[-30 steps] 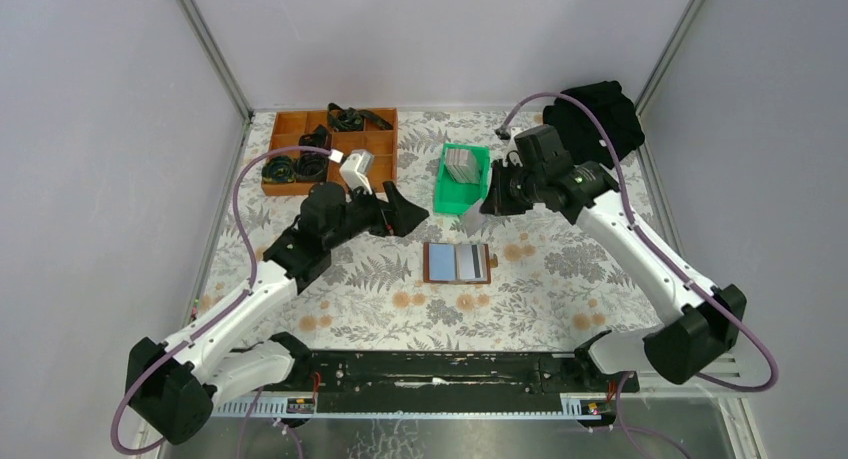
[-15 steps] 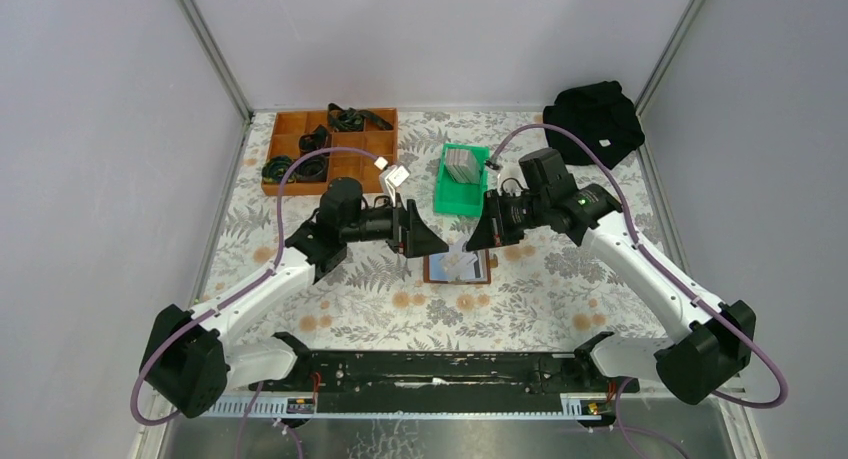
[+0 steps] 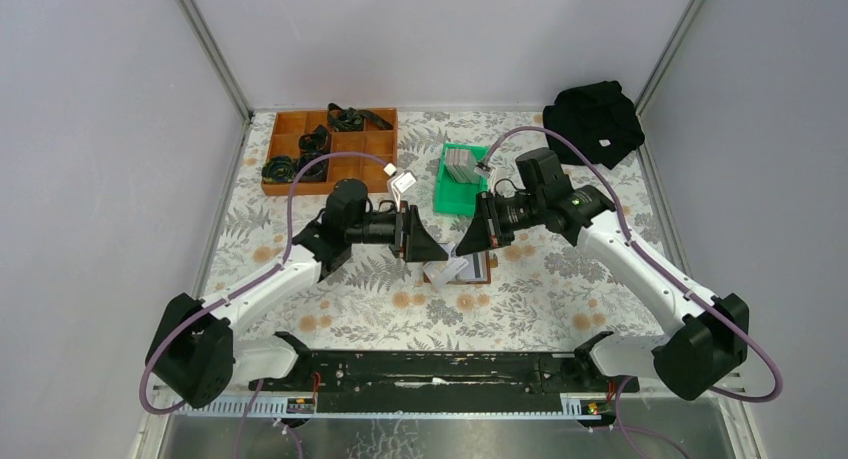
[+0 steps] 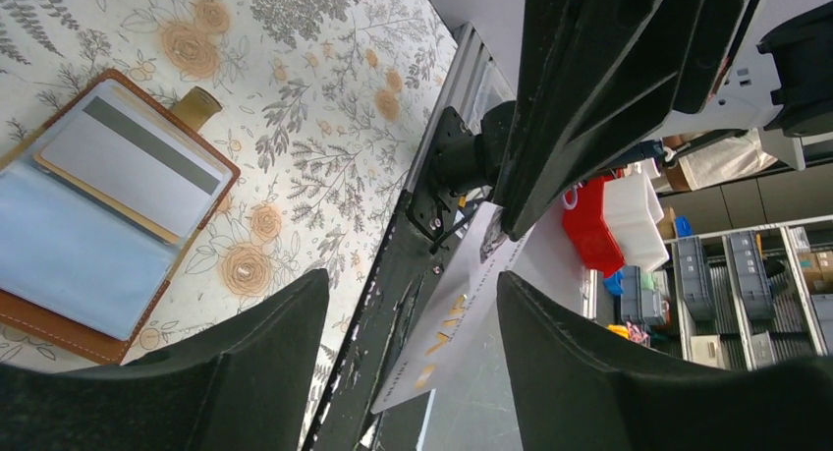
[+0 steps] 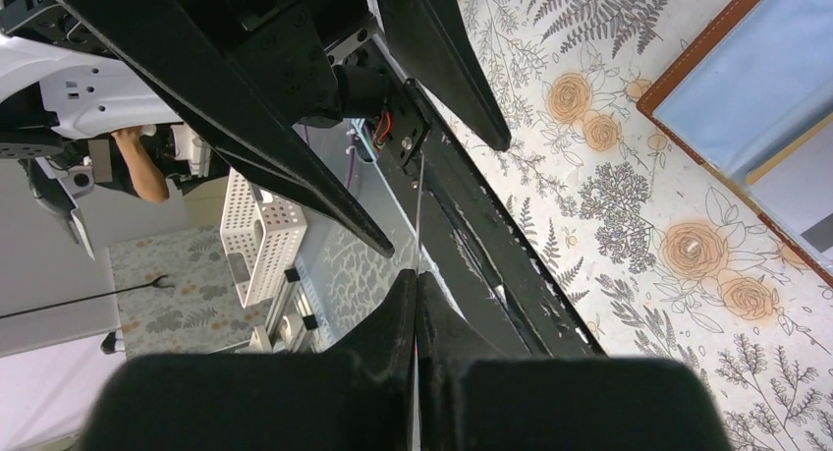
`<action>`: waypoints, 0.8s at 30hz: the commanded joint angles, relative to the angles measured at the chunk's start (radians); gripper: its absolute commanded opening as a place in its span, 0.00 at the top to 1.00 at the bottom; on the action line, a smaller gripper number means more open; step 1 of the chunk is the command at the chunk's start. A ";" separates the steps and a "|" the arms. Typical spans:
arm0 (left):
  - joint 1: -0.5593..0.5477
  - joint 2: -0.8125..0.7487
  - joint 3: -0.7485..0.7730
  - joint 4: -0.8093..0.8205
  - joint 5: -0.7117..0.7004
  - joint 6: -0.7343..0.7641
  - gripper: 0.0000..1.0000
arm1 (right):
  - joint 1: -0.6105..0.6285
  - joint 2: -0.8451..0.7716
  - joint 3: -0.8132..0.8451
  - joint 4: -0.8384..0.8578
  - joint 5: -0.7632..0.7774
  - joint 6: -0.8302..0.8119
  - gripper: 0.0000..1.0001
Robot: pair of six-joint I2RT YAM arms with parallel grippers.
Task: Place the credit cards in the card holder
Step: Pick up the credit card from the storage box.
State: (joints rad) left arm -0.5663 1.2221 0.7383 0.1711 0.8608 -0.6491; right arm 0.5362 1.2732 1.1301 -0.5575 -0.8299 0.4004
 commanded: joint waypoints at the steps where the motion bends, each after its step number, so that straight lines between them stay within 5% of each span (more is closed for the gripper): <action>1: 0.005 0.008 -0.015 0.084 0.071 -0.024 0.33 | 0.004 0.011 0.000 0.055 -0.072 0.014 1.00; 13: 0.007 -0.011 -0.058 0.132 0.110 -0.083 0.69 | -0.061 0.028 -0.025 0.089 -0.141 0.018 1.00; 17: 0.008 -0.011 -0.068 0.162 0.120 -0.104 0.97 | -0.065 0.032 -0.029 0.098 -0.146 0.023 1.00; 19: 0.009 -0.008 -0.075 0.178 0.117 -0.115 1.00 | -0.065 0.035 -0.029 0.100 -0.143 0.023 1.00; 24: 0.015 -0.002 -0.100 0.212 0.072 -0.136 1.00 | -0.069 0.026 -0.019 0.083 -0.072 0.012 0.63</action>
State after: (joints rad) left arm -0.5606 1.2217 0.6651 0.3099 0.9657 -0.7662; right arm 0.4728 1.3113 1.0946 -0.4999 -0.9127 0.4118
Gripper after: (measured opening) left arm 0.011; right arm 0.281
